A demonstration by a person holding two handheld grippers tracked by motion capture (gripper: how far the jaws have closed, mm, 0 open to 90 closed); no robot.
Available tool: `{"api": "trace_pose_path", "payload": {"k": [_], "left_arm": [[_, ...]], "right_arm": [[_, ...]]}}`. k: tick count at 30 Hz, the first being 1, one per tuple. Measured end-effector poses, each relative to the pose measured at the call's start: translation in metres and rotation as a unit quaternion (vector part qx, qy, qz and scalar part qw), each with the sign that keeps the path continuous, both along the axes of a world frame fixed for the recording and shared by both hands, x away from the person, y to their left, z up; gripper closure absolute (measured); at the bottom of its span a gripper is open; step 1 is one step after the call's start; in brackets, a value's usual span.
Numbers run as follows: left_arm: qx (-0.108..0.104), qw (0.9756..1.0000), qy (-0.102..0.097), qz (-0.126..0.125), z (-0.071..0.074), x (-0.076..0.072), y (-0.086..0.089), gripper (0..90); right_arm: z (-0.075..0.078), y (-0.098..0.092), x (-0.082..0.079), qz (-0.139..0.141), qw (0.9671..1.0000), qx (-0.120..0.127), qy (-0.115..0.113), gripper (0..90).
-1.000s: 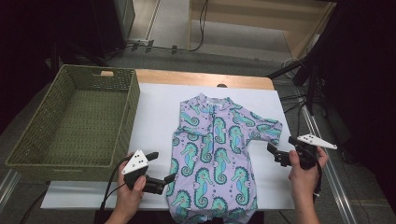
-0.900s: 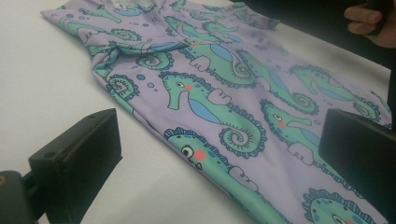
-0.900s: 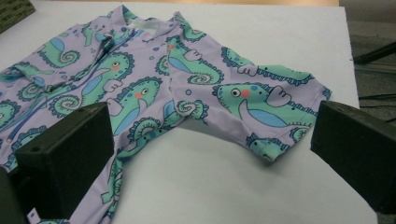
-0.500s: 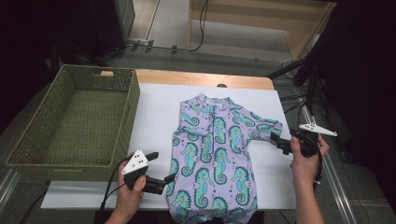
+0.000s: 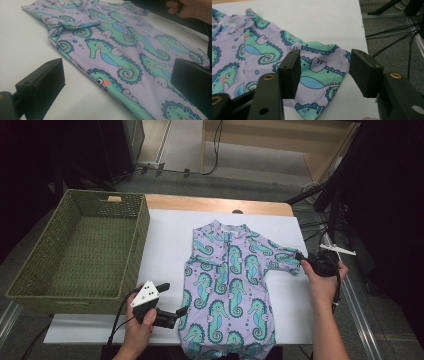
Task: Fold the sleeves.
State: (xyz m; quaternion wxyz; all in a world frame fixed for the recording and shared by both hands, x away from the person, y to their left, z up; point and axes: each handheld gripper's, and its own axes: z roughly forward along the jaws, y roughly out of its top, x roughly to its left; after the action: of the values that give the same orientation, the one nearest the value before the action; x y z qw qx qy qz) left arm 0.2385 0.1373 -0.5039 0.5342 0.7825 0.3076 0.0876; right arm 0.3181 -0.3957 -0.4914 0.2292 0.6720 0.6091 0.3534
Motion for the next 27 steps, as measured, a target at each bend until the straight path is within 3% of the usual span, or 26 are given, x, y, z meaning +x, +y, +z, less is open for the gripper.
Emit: {"api": "trace_pose_path", "payload": {"k": [9, 14, 17, 23, 25, 27], "left_arm": [[0.001, 1.0, -0.001, -0.001, 0.0, 0.0, 0.0, 0.0], [0.0, 1.0, -0.001, -0.001, 0.0, 0.0, 0.0, 0.0], [0.002, 1.0, -0.002, -0.002, 0.0, 0.0, 0.0, 0.0], [0.004, 1.0, -0.002, -0.002, 0.0, -0.001, -0.001, 0.0], [0.005, 1.0, -0.004, -0.002, 0.0, -0.001, -0.001, 0.0], [0.007, 1.0, -0.005, -0.003, 0.0, -0.001, -0.002, 0.0]], "right_arm": [[-0.018, -0.001, 0.016, -0.015, 0.9995, 0.009, 0.028, 49.2], [-0.026, 0.0, 0.021, -0.036, 0.9978, -0.002, 0.055, 49.7], [-0.03, -0.001, 0.023, -0.042, 0.9975, -0.002, 0.057, 50.1], [-0.031, 0.01, 0.025, -0.035, 0.9972, -0.037, 0.056, 54.6], [-0.032, 0.015, 0.026, -0.035, 0.9963, -0.056, 0.055, 59.3], [-0.032, 0.017, 0.026, -0.032, 0.9965, -0.058, 0.052, 68.7]]}}
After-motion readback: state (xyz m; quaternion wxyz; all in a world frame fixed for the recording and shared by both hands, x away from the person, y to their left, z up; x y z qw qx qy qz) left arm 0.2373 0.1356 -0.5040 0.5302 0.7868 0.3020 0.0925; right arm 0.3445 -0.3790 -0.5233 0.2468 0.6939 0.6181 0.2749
